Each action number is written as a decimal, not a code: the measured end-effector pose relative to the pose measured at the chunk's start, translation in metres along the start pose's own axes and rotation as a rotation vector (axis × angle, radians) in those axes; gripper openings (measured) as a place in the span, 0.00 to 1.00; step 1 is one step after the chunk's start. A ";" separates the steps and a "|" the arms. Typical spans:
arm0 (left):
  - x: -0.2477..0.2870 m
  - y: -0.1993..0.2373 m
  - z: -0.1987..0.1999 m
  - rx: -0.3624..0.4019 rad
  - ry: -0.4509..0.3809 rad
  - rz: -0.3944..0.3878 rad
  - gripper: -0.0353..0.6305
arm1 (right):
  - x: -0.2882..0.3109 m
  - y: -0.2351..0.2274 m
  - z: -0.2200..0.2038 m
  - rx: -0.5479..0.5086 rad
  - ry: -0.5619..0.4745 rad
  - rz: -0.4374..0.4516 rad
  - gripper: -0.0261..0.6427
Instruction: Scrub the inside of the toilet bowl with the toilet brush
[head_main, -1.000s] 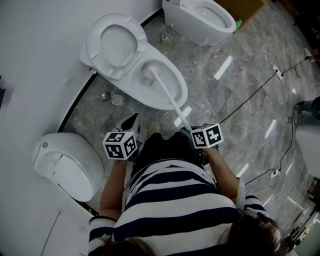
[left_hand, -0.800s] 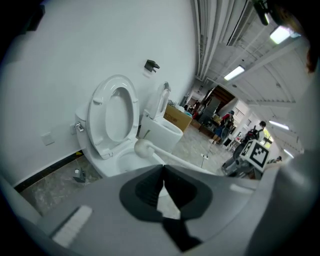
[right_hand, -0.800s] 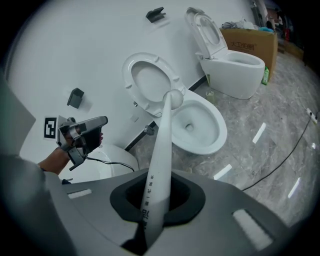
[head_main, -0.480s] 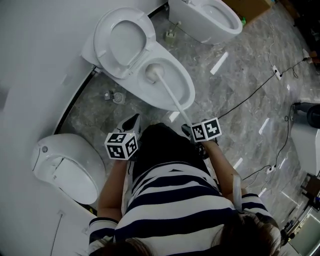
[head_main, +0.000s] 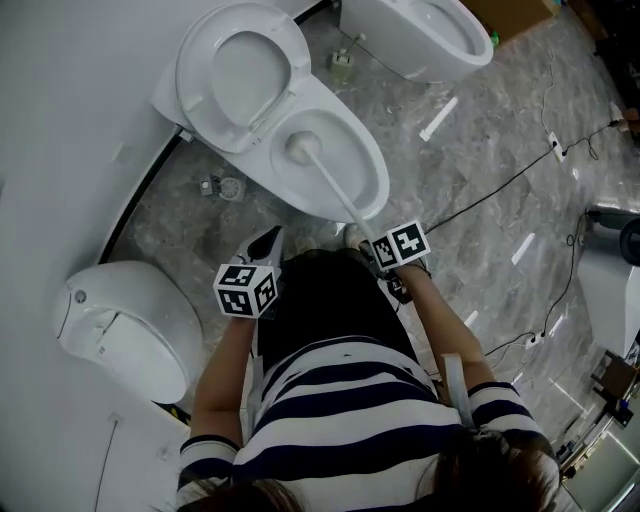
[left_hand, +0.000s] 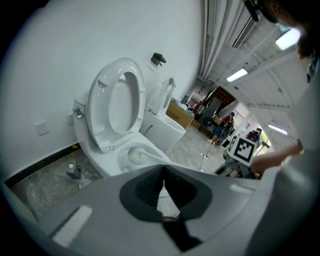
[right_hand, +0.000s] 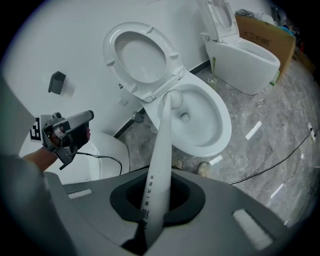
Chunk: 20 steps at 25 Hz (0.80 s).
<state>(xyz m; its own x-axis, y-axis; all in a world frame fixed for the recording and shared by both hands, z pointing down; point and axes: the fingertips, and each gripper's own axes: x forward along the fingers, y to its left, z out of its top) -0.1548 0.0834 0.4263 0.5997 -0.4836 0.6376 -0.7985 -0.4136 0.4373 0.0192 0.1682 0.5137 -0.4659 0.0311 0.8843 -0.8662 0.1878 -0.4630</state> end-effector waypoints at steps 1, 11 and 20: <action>0.006 0.000 -0.003 -0.012 0.007 0.007 0.05 | 0.003 -0.005 0.001 -0.015 0.017 -0.001 0.07; 0.064 -0.004 -0.022 -0.097 0.034 0.099 0.05 | 0.028 -0.061 0.029 -0.151 0.145 0.003 0.07; 0.097 0.002 -0.047 -0.199 0.073 0.181 0.05 | 0.052 -0.100 0.048 -0.215 0.214 0.019 0.07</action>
<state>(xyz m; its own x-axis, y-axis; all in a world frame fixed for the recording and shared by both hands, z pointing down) -0.1007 0.0714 0.5190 0.4464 -0.4761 0.7577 -0.8914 -0.1625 0.4231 0.0729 0.1037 0.6029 -0.4136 0.2386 0.8787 -0.7890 0.3877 -0.4766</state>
